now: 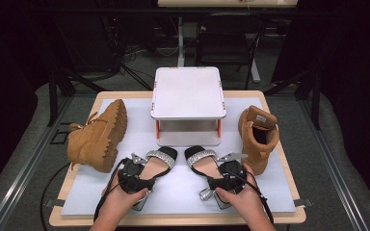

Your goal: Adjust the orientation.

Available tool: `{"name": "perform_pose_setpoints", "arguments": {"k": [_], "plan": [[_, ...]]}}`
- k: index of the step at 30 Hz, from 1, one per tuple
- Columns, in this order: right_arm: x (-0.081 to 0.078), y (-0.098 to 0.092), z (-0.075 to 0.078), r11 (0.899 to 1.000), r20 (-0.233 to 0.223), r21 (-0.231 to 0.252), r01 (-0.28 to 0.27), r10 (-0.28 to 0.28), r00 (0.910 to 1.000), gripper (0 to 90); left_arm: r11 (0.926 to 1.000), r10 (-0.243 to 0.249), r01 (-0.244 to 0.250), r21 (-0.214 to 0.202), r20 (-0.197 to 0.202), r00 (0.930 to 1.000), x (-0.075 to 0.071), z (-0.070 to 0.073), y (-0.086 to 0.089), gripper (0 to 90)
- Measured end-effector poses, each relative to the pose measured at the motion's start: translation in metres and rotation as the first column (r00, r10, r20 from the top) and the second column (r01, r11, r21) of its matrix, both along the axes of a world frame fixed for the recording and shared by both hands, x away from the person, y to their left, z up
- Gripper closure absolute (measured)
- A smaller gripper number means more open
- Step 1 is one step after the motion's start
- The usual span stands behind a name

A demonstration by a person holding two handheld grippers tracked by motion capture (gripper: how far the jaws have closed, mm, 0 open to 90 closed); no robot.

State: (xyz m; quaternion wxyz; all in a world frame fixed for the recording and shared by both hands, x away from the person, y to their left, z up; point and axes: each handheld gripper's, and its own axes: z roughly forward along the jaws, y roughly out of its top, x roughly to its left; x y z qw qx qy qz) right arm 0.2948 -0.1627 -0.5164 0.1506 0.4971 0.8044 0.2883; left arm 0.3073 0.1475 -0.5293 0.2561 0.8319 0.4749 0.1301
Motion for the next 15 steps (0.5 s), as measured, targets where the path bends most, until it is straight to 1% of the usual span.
{"name": "perform_pose_setpoints", "arguments": {"k": [4,8,10,13,15], "plan": [[0.0010,0.0034,-0.0033,1.000,-0.018,-0.014,-0.007,0.007,0.9998,24.7,1.0000,0.000,0.000,0.002,0.000,1.0000,0.0000,-0.0001,-0.0002,36.7],[0.0028,0.0054,-0.0069,1.000,-0.030,-0.025,-0.007,0.006,0.9995,30.7,1.0000,0.003,-0.003,0.001,0.004,1.0000,-0.0004,-0.0006,-0.0004,36.7],[0.0039,0.0064,-0.0089,0.999,-0.047,-0.035,-0.020,0.018,0.9988,31.3,1.0000,0.003,-0.003,0.003,0.006,1.0000,-0.0006,-0.0007,-0.0006,36.7],[0.0040,0.0084,-0.0108,0.998,-0.053,-0.049,-0.025,0.022,0.9983,32.5,1.0000,0.005,-0.005,0.003,0.007,1.0000,-0.0006,-0.0009,-0.0007,36.7],[0.0039,0.0094,-0.0114,0.998,-0.048,-0.052,-0.019,0.017,0.9987,33.0,1.0000,0.007,-0.007,0.004,0.008,0.9999,-0.0007,-0.0010,-0.0009,36.8]]}}
